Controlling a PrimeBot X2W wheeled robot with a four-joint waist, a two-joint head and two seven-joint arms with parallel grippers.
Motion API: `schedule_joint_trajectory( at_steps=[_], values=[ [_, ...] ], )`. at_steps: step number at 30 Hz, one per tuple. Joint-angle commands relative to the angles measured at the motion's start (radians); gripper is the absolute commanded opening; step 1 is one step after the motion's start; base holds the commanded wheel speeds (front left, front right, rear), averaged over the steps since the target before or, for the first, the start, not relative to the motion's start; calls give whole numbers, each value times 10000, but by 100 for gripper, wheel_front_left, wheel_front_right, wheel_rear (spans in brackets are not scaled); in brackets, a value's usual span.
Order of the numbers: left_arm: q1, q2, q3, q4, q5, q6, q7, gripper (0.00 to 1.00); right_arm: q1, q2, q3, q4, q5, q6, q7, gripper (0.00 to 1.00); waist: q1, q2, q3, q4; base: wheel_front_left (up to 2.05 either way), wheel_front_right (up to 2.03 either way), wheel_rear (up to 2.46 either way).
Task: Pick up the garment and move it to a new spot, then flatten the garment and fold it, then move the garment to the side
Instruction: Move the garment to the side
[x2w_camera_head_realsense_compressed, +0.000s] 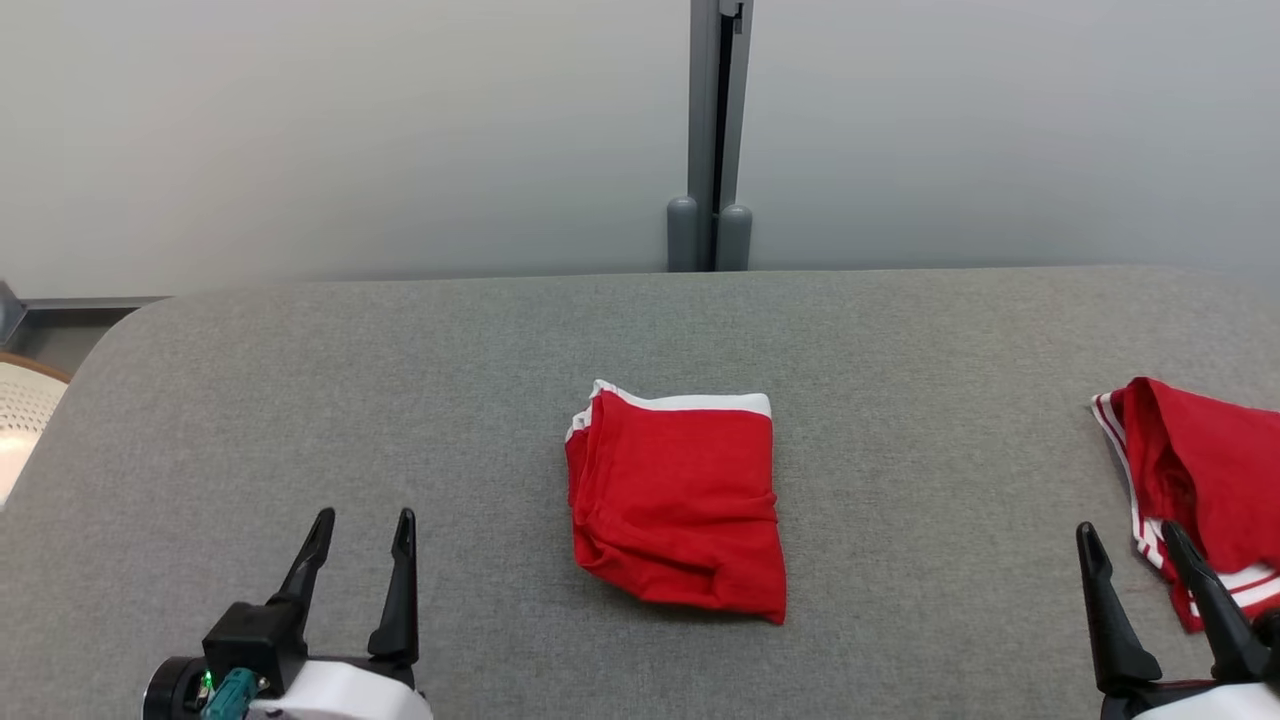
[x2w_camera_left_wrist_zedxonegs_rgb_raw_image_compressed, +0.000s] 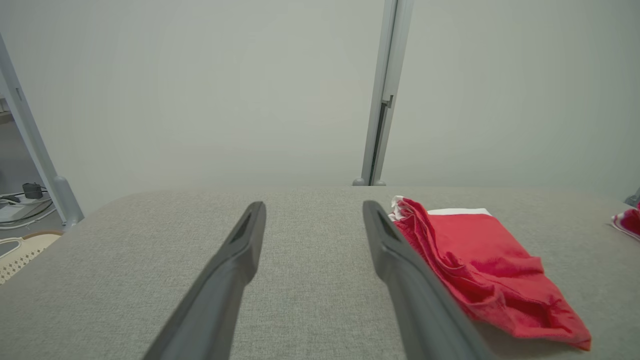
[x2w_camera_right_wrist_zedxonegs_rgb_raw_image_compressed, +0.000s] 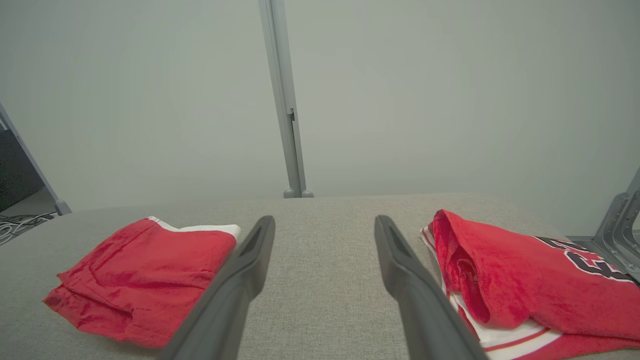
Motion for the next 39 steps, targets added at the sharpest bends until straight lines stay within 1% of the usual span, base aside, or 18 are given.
schedule_joint_trajectory(
  at_steps=[1,5,8,10,16,19,21,22,26,27,28,32,35,37,39],
  values=[
    [-255,17,-15,-56,64,-9,-20,100,-64,-11,-30,25,-89,-4,16,100,0,-1,95,126,0,0,0],
    [-604,-120,-193,-156,94,-74,-49,100,-282,-216,-109,133,-78,-4,53,100,0,-1,481,568,0,0,0],
    [-1172,-310,-362,-362,194,-95,-118,100,-785,-373,-153,272,-117,-4,104,100,0,-1,1232,1057,0,0,0],
    [-1434,-410,-469,-425,261,-122,-177,100,-1165,-522,-50,640,-40,-4,194,100,0,-1,1638,1424,0,0,0],
    [-2293,-792,-634,-511,239,-164,-328,100,-2540,-843,885,1915,90,-4,496,100,0,-1,2719,2442,0,0,0],
    [-2568,-946,-625,-642,213,-188,-321,100,-3008,-742,1411,2616,290,-4,613,100,0,-1,3022,2846,0,0,0],
    [-2615,-985,-637,-713,219,-249,-325,100,-3170,-717,1586,3174,371,-7,809,100,0,-1,3129,3045,0,0,0],
    [-2635,-998,-622,-758,195,-254,-326,100,-3168,-734,1659,3492,309,-7,1053,100,0,-1,3164,3112,0,0,0],
    [-2567,-1045,-545,-903,194,-209,-327,100,-3287,-457,1757,4221,475,-4,1459,100,0,-1,3158,3223,0,0,0],
    [-2527,-1059,-550,-927,212,-197,-327,100,-3266,-418,1755,4310,463,-4,1484,43,0,-1,3145,3230,0,0,0],
    [-2501,-1061,-538,-954,231,-197,-327,100,-3243,-389,1750,4415,440,-4,1591,0,0,-1,3126,3232,0,0,0],
    [-2478,-1065,-559,-1040,250,-140,-328,100,-3226,-399,1723,4407,345,-15,1801,0,0,-1,3090,3180,0,0,0],
    [-2475,-1066,-556,-1078,364,-101,-329,100,-3204,-525,1796,4140,278,-15,1926,0,0,-1,3027,3030,0,0,0],
    [-2400,-1061,-433,-1100,518,-95,-327,100,-3254,-614,1978,3889,180,-14,1941,0,0,-1,3002,2723,0,0,0],
    [-2265,-1066,-243,-1147,643,-123,-325,100,-3397,-654,2322,3700,197,-12,1990,0,0,-1,2978,2195,0,0,0]
  ],
)
